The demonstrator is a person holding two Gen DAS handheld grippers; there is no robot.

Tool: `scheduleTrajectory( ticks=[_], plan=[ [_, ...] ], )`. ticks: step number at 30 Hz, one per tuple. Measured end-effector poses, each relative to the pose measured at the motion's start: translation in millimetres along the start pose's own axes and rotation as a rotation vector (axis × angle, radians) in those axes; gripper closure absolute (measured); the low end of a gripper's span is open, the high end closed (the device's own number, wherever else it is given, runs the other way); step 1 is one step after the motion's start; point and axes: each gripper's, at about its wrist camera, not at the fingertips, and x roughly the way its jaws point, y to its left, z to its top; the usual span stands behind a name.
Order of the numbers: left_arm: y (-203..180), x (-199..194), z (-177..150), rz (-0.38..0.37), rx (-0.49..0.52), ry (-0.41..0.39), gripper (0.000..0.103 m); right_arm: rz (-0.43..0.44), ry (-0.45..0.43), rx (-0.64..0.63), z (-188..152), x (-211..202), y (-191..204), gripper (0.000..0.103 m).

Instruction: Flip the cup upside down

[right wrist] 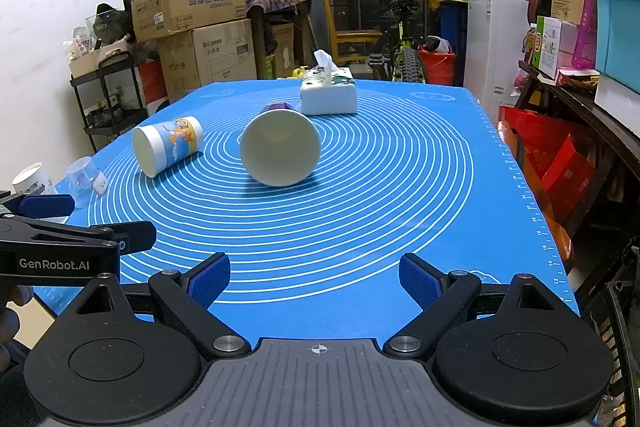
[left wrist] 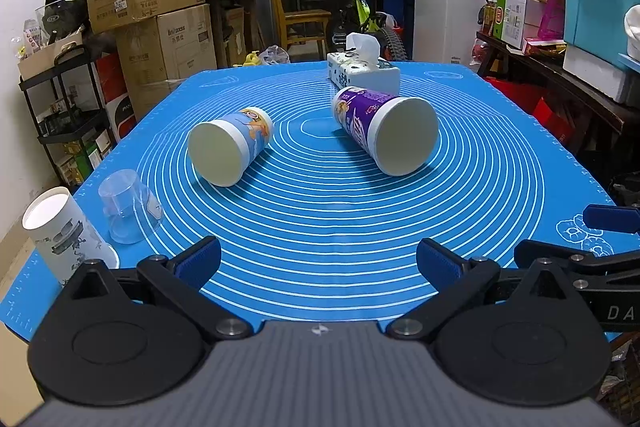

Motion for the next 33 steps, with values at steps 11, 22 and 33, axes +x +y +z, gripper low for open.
scheduleTrajectory(
  ticks=[11, 22, 33],
  plan=[
    [-0.5, 0.2, -0.4, -0.001, -0.001, -0.001, 0.001, -0.001, 0.001, -0.001, -0.1, 0.4, 0.3, 0.011],
    [-0.8, 0.6, -1.0, -0.003, -0.001, 0.001, 0.001, -0.002, 0.002, -0.003, 0.4, 0.2, 0.6, 0.011],
    [-0.8, 0.6, -1.0, -0.002, -0.002, 0.001, 0.001, -0.002, 0.002, -0.004, 0.9, -0.1, 0.8, 0.011]
  ],
)
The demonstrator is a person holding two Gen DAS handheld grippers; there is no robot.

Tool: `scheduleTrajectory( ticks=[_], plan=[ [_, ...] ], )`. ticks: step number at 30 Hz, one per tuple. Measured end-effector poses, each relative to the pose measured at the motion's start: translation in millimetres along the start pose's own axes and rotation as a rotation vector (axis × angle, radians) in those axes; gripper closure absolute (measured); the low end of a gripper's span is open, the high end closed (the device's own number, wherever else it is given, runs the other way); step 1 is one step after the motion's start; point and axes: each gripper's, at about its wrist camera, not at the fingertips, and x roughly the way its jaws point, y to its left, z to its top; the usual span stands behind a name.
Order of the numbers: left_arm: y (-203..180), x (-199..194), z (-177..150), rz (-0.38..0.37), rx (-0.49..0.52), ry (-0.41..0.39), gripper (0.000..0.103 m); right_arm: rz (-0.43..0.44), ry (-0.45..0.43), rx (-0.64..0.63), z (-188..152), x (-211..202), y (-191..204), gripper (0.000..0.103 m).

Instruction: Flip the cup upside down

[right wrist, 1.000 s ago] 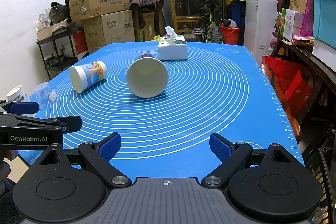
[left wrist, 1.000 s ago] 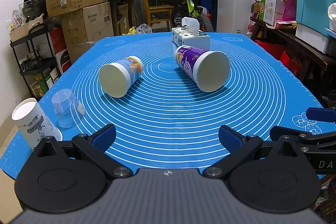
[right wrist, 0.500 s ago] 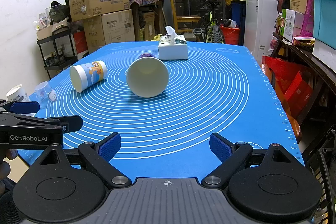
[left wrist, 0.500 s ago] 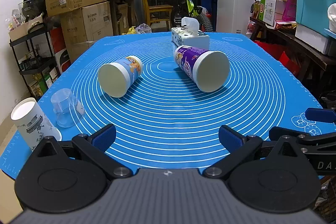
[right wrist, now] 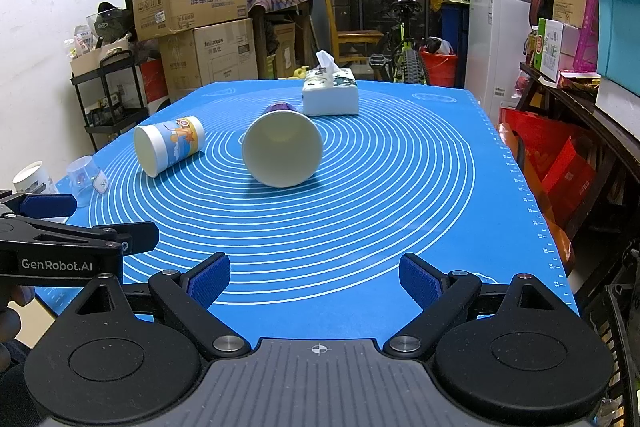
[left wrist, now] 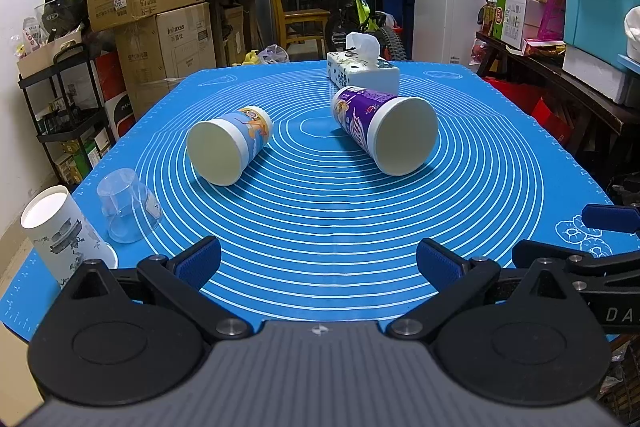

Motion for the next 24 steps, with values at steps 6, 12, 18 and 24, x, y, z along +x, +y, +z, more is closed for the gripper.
scheduleTrajectory(
  ticks=[6, 12, 18, 24],
  plan=[
    [0.1, 0.1, -0.1, 0.000, 0.000, 0.000, 0.001, -0.001, 0.000, -0.001, 0.1, 0.0, 0.2, 0.011],
    [-0.2, 0.3, -0.2, 0.000, 0.001, 0.001, 0.001, 0.000, -0.001, -0.002, 0.2, -0.1, 0.2, 0.011],
    [-1.3, 1.1, -1.3, 0.001, 0.002, 0.002, 0.001, 0.000, 0.000, 0.000, -0.4, 1.1, -0.5, 0.011],
    [-1.0, 1.5, -1.4, 0.003, 0.003, 0.002, 0.001, 0.003, -0.004, 0.001, -3.7, 1.7, -0.9, 0.011]
  ],
)
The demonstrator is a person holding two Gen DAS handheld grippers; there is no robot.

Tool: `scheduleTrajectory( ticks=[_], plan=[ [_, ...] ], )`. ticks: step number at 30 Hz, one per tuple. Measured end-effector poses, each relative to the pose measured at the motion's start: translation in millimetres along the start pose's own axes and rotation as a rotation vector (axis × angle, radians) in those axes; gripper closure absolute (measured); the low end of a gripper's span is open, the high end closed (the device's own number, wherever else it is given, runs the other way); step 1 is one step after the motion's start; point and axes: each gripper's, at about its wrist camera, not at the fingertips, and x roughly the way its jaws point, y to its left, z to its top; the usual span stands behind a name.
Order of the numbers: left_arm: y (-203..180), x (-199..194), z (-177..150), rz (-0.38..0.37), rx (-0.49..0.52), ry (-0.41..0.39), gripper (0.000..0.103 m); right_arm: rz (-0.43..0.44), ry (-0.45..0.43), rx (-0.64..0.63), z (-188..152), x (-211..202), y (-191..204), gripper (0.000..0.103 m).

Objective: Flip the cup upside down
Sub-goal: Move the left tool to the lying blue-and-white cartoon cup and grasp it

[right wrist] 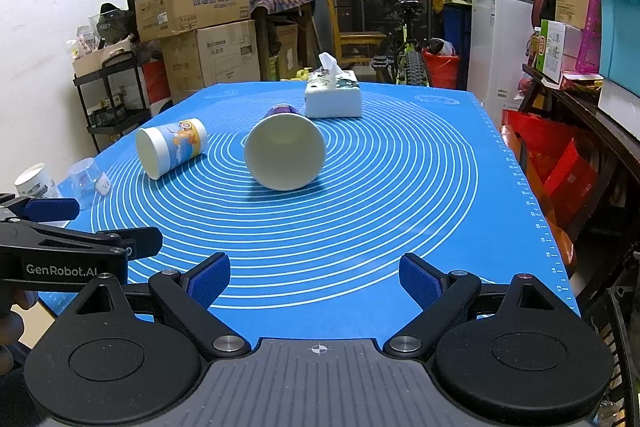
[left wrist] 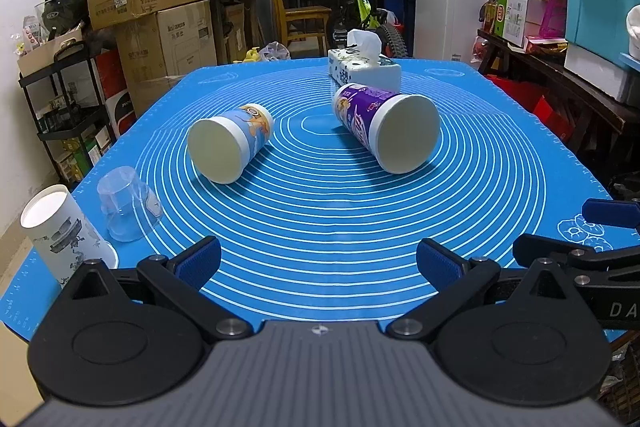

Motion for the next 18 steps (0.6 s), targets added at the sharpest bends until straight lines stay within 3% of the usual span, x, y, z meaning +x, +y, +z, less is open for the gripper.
scheduleTrajectory(
  ticks=[9, 18],
  plan=[
    [17.1, 9.5, 10.8, 0.024, -0.010, -0.017, 0.000, 0.012, -0.027, -0.002, 21.6, 3.6, 6.3, 0.011],
    [42.2, 37.5, 47.0, 0.091, 0.000, -0.028, 0.000, 0.030, -0.098, -0.033, 57.5, 15.1, 7.6, 0.011]
  ],
)
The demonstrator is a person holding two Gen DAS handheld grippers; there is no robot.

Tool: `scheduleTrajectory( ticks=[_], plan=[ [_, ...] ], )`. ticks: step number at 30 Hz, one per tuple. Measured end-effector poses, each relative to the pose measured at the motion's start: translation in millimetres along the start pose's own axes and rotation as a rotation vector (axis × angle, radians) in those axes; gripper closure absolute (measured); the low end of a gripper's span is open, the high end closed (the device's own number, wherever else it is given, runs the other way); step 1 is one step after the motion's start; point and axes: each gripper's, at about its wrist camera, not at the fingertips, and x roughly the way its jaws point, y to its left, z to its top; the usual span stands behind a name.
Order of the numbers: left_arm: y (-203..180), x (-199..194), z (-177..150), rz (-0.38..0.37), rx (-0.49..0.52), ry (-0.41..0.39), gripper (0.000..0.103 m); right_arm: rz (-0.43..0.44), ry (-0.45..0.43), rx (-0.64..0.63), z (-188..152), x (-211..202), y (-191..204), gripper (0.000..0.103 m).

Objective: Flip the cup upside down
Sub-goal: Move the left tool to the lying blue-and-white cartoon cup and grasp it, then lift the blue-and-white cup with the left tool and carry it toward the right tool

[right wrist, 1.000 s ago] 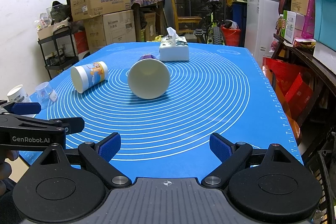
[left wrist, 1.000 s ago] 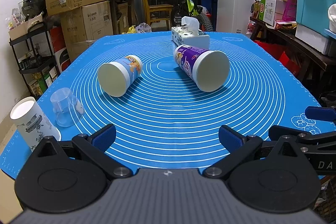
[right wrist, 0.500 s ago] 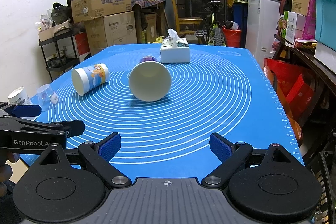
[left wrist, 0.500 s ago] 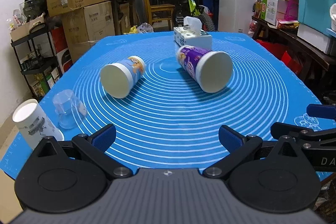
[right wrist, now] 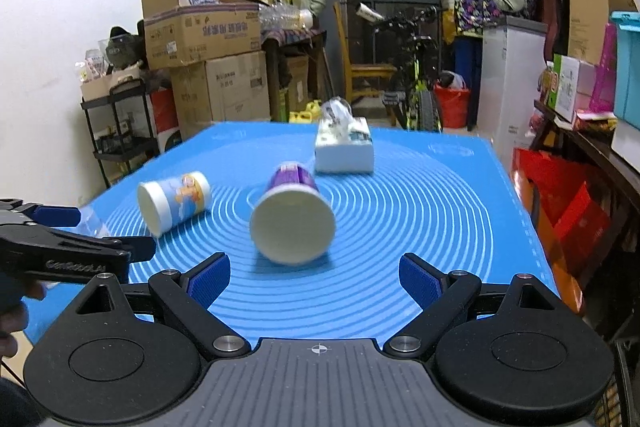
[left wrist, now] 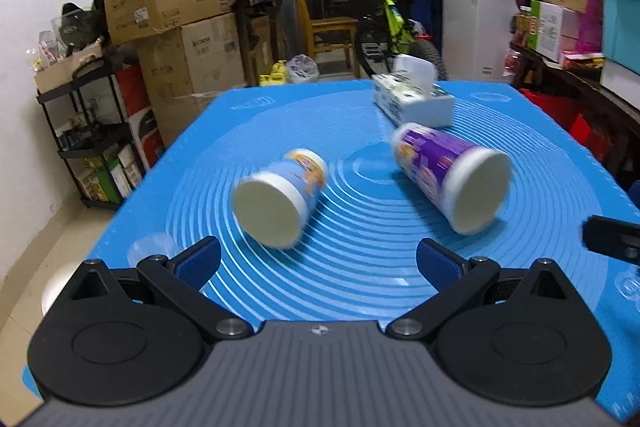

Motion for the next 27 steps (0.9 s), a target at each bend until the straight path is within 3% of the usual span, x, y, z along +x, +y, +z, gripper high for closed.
scheduleTrajectory(
  ticks=[10, 19, 20, 21, 27],
  plan=[
    [10.7, 63.9, 25.5, 0.128, 0.085, -0.020, 0.001, 0.015, -0.020, -0.027, 23.9, 36.9, -1.1, 0.011],
    [17.4, 113.2, 28.4, 0.134, 0.092, 0.117, 0.001, 0.014, 0.006, -0.015, 19.4, 55.9, -6.8, 0.011],
    [17.7, 116.4, 27.4, 0.122, 0.087, 0.128, 0.006, 0.012, 0.010, -0.012, 18.5, 57.3, -8.3, 0.011],
    [18.8, 119.0, 26.3, 0.114, 0.085, 0.143, 0.018, 0.011, 0.013, -0.010, 17.8, 57.9, -9.6, 0.011],
    [21.3, 118.2, 25.9, 0.101, 0.076, 0.167, 0.023, 0.004, 0.013, -0.003, 16.5, 55.4, -12.2, 0.011]
  ],
)
